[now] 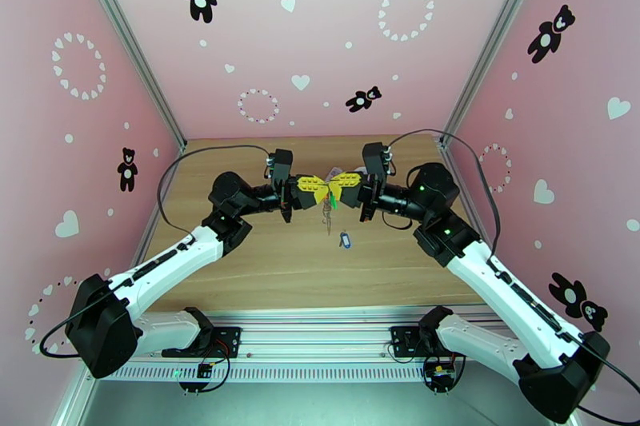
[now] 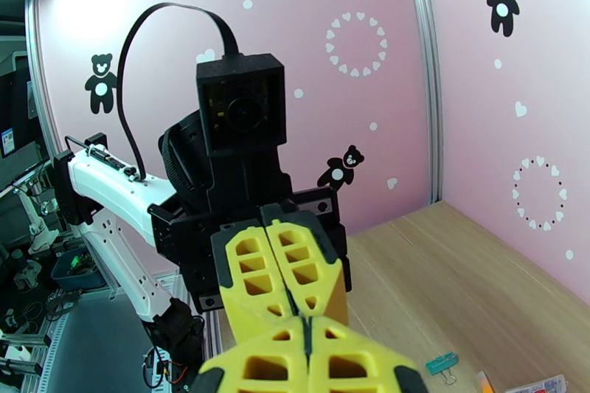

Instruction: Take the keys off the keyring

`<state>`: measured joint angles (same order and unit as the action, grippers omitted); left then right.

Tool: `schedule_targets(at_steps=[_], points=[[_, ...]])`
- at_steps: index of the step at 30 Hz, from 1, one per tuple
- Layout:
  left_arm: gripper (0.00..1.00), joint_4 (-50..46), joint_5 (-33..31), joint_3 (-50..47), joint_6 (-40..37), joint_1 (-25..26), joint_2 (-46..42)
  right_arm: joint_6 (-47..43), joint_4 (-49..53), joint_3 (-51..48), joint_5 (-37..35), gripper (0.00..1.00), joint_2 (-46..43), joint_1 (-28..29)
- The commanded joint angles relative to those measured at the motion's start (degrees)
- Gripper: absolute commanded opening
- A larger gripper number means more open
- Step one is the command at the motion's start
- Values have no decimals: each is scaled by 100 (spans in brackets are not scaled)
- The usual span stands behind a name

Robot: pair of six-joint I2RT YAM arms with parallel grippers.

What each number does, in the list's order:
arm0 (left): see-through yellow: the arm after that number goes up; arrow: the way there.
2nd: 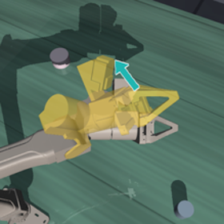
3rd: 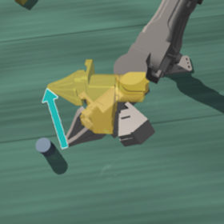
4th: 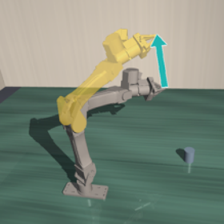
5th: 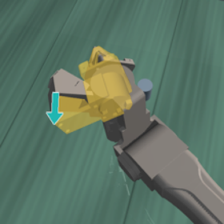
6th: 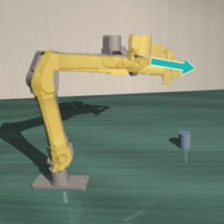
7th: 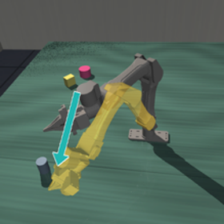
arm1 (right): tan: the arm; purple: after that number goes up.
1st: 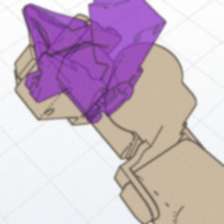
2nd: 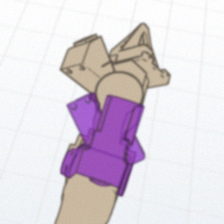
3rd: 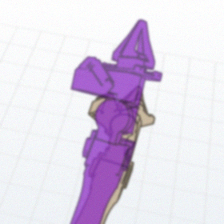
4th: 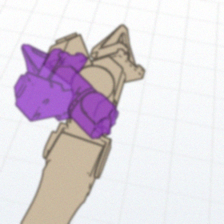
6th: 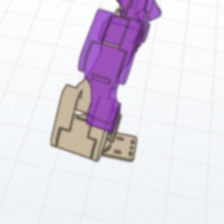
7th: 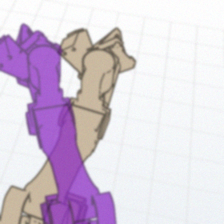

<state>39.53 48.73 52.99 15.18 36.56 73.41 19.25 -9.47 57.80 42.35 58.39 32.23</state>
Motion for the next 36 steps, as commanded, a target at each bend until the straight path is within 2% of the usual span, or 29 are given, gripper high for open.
schedule_targets(at_steps=[1,5,6,9,13,16,19,27,36], points=[[0,-414,-45,165,-415,39,-83,-20,286,161,-96,2,-145,38],[0,-793,71,292,-783,31,-214,-158,1097,468,-117,18,-184,29],[0,-898,103,340,-859,20,-236,-149,1269,536,-80,27,-177,22],[0,-982,260,452,-937,-10,-238,31,1628,669,205,39,-141,-99],[0,-1013,421,549,-986,-51,-231,722,1656,701,683,53,-99,-421],[0,-1064,453,622,-1046,-69,-214,1185,1823,792,762,67,-17,-541],[0,-1131,477,684,-1113,-62,-160,1745,1680,808,859,75,65,-630],[0,-1151,383,751,-1165,-69,-79,2380,1306,760,1030,80,273,-501],[0,-1381,260,770,-1386,-62,-47,2660,1073,760,1179,78,341,-282]])
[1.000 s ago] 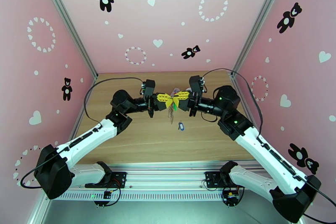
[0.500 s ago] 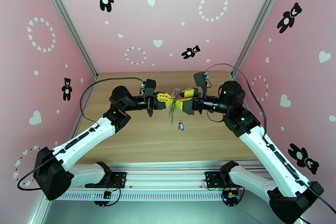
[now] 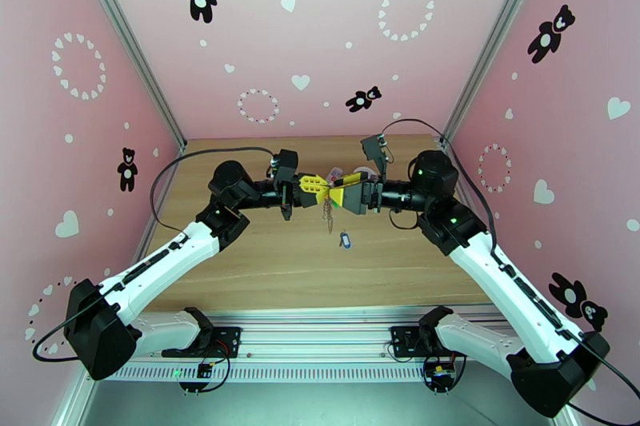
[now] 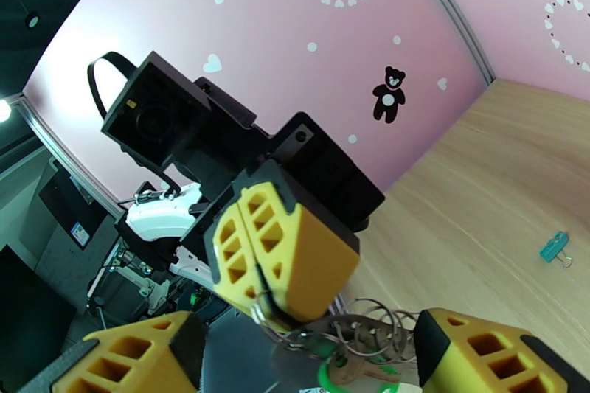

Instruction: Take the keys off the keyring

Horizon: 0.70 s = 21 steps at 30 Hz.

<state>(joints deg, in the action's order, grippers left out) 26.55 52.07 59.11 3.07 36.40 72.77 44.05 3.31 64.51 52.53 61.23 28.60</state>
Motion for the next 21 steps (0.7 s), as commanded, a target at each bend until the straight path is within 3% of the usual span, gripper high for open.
schedule_targets(at_steps=[1,21], points=[[0,-104,-75,162,-183,-46,13,203,-245,80,161,78,59,113],[0,-593,-250,105,-577,-86,-200,-116,653,235,-5,68,-260,209]])
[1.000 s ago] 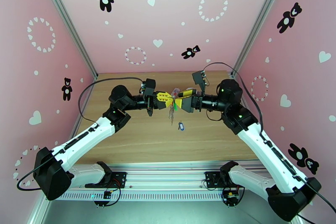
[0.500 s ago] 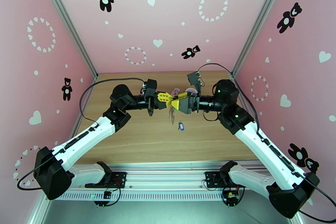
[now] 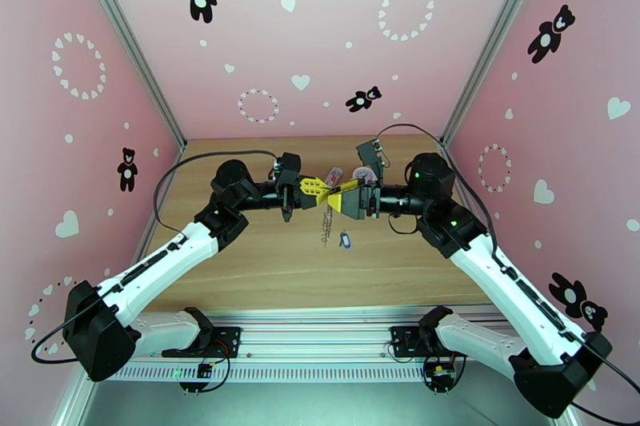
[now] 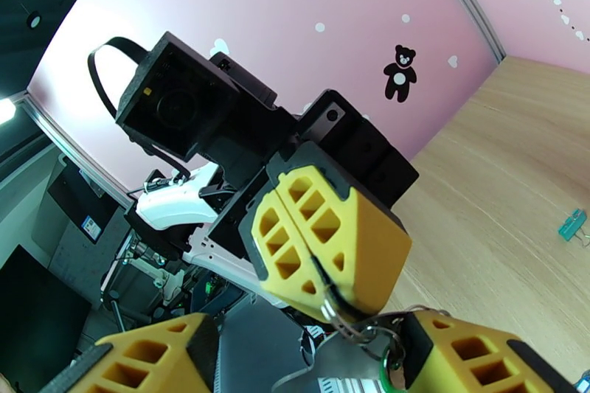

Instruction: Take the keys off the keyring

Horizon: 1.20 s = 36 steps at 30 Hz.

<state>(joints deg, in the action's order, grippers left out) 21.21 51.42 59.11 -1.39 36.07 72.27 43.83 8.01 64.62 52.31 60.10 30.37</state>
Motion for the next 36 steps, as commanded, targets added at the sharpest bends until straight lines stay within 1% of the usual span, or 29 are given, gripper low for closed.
schedule_targets(at_steps=[1,12,16,20,25,28,30,33,34,36], points=[[0,-67,-194,106,-140,-51,-152,-86,181,236,20,67,-149,33],[0,-144,-211,109,-195,-60,-196,-259,441,260,60,52,-137,32],[0,-200,-211,118,-204,-71,-205,-429,703,330,20,49,-160,31],[0,-213,-178,126,-197,-73,-191,-488,768,400,-38,49,-198,31],[0,-211,-185,136,-186,-69,-187,-456,753,445,54,50,-129,31],[0,-232,-202,125,-213,-66,-196,-863,1336,735,-30,52,-70,31],[0,-241,-194,142,-213,-68,-196,-811,1303,712,5,53,-55,33],[0,-300,-228,162,-262,-72,-195,-911,1494,770,-6,51,15,32],[0,-302,-237,162,-265,-73,-196,-832,1384,736,-4,51,12,38],[0,-272,-194,175,-215,-74,-196,-625,1067,626,88,46,35,61]])
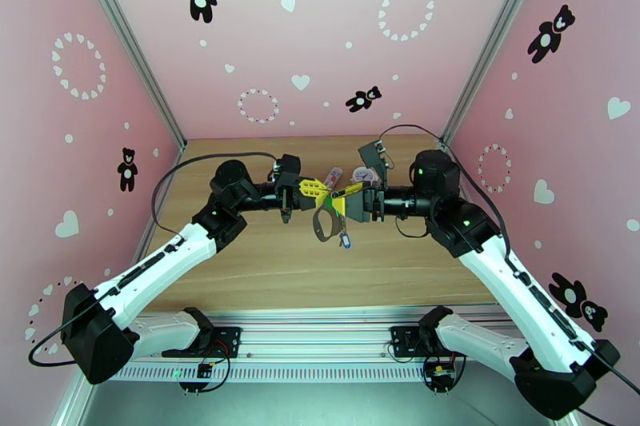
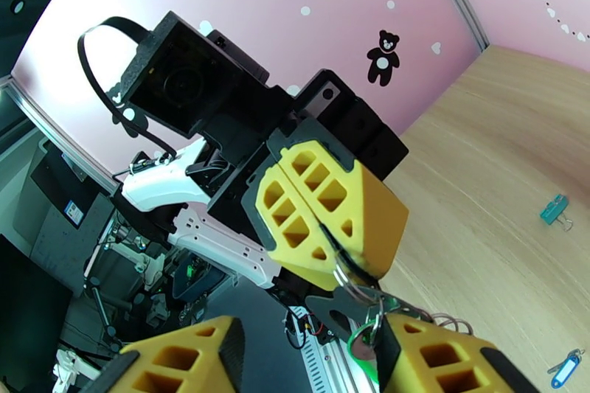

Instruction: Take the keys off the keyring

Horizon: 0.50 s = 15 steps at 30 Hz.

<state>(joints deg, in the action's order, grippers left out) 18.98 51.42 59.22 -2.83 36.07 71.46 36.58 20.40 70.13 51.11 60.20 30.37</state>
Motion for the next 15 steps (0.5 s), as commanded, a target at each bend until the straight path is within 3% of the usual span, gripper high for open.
schedule_targets(at_steps=[1,6,9,15], points=[[0,-53,-200,169,-69,-74,-115,81,-146,88,236,44,77,89],[0,-92,-281,116,-121,-69,-159,-316,370,312,20,41,124,109],[0,-102,-280,125,-104,-73,-159,-335,454,386,-72,31,177,109],[0,-269,-325,108,-216,-72,-218,-723,1044,605,-383,31,202,109]])
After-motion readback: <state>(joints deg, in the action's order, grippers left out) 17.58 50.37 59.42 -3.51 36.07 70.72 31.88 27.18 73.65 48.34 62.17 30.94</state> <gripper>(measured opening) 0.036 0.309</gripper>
